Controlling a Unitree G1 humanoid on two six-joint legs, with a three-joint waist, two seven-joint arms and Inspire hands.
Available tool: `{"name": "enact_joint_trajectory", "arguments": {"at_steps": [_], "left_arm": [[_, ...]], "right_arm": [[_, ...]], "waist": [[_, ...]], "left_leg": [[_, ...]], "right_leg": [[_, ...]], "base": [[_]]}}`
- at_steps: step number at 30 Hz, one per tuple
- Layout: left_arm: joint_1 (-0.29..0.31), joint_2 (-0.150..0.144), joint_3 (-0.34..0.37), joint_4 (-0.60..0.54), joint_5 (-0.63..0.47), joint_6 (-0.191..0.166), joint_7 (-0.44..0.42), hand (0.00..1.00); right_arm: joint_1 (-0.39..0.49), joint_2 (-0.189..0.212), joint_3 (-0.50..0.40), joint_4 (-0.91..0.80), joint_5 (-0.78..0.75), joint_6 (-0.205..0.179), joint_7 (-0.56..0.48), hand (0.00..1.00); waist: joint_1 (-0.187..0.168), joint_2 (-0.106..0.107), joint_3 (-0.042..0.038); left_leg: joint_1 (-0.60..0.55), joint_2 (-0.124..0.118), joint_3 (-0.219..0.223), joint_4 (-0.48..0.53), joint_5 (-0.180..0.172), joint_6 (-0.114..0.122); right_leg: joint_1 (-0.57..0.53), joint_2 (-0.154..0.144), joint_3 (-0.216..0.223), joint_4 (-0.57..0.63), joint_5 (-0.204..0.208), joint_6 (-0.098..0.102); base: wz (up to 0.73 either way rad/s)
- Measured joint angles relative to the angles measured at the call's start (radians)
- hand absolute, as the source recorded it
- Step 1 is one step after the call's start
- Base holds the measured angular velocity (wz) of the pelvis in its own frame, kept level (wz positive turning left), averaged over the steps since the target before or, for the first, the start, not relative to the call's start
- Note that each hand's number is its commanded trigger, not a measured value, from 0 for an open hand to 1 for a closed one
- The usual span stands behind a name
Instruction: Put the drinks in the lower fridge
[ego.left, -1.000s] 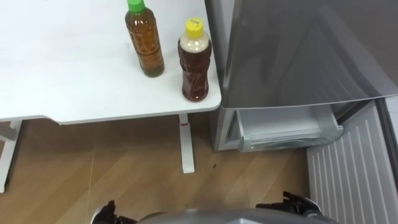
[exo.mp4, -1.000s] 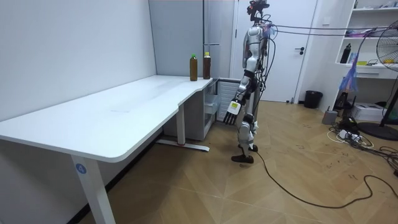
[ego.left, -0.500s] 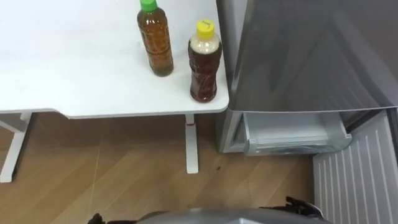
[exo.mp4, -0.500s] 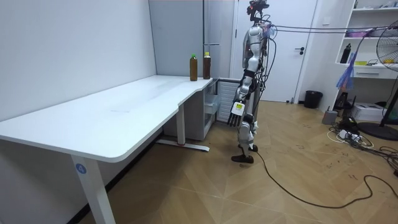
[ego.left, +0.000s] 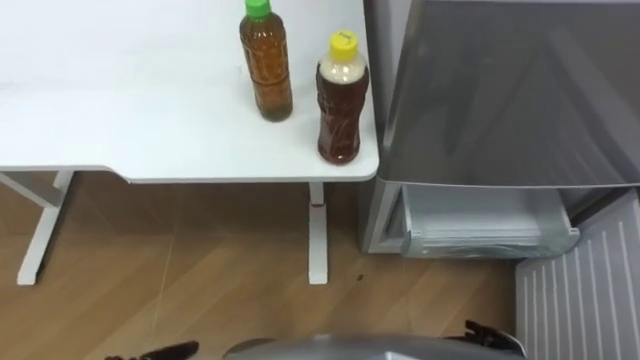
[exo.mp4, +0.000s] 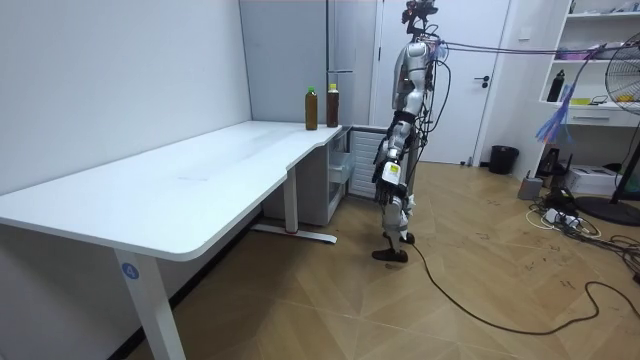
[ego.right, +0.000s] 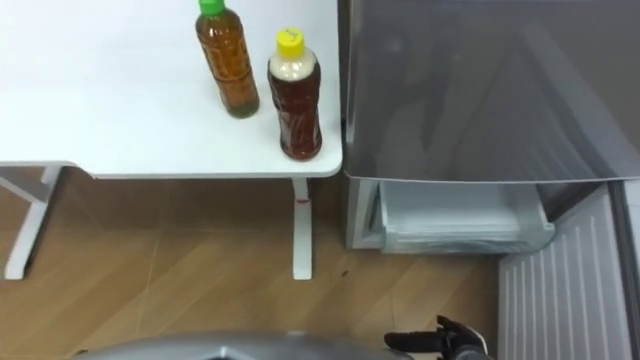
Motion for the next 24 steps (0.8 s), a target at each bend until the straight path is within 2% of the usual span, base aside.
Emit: {"name": "enact_joint_trajectory", "arguments": {"at_steps": [4, 9, 13, 19, 24], "left_arm": [[0.0, 0.0, 0.022, -0.09, 0.003, -0.026, 0.083, 0.0], [0.002, 0.0, 0.027, -0.261, 0.003, -0.067, 0.198, 0.0], [-0.002, 0.001, 0.03, -0.406, 0.005, -0.141, 0.267, 0.0], [-0.005, 0.003, 0.025, -0.594, 0.015, -0.182, 0.338, 0.0], [-0.007, 0.018, 0.027, -0.762, 0.056, -0.193, 0.345, 0.0]], "right_arm": [[0.007, 0.0, -0.007, -0.011, -0.008, 0.0, 0.0, 0.0], [0.022, -0.001, -0.007, -0.045, -0.024, -0.003, -0.011, 0.0], [0.025, 0.0, -0.018, -0.043, -0.045, -0.013, -0.014, 0.0], [0.027, -0.001, -0.019, -0.037, -0.042, -0.025, -0.038, 0.0], [0.033, -0.004, -0.023, -0.034, -0.07, -0.043, -0.031, 0.0]], "waist": [[0.003, 0.007, -0.0074], [0.004, 0.006, -0.0082], [0.008, 0.008, -0.0089], [0.01, 0.008, -0.0083], [0.02, 0.007, -0.0069]], "left_leg": [[0.001, 0.0, 0.0, 0.0, 0.0, 0.0], [0.0, 0.0, -0.002, 0.0, -0.001, -0.001], [0.003, 0.0, -0.002, 0.0, -0.001, -0.001], [0.005, -0.001, -0.005, 0.0, -0.001, -0.001], [0.001, -0.001, -0.01, 0.002, -0.001, -0.001]], "right_leg": [[0.001, 0.0, 0.0, 0.006, 0.0, 0.0], [-0.001, 0.001, -0.001, 0.011, 0.0, 0.0], [-0.001, 0.001, 0.004, 0.012, 0.0, 0.0], [0.0, 0.001, 0.004, 0.013, 0.0, 0.0], [-0.002, 0.002, 0.001, 0.013, 0.0, 0.0]], "base": [[0.0], [0.0], [-0.01], [0.0], [0.02]]}}
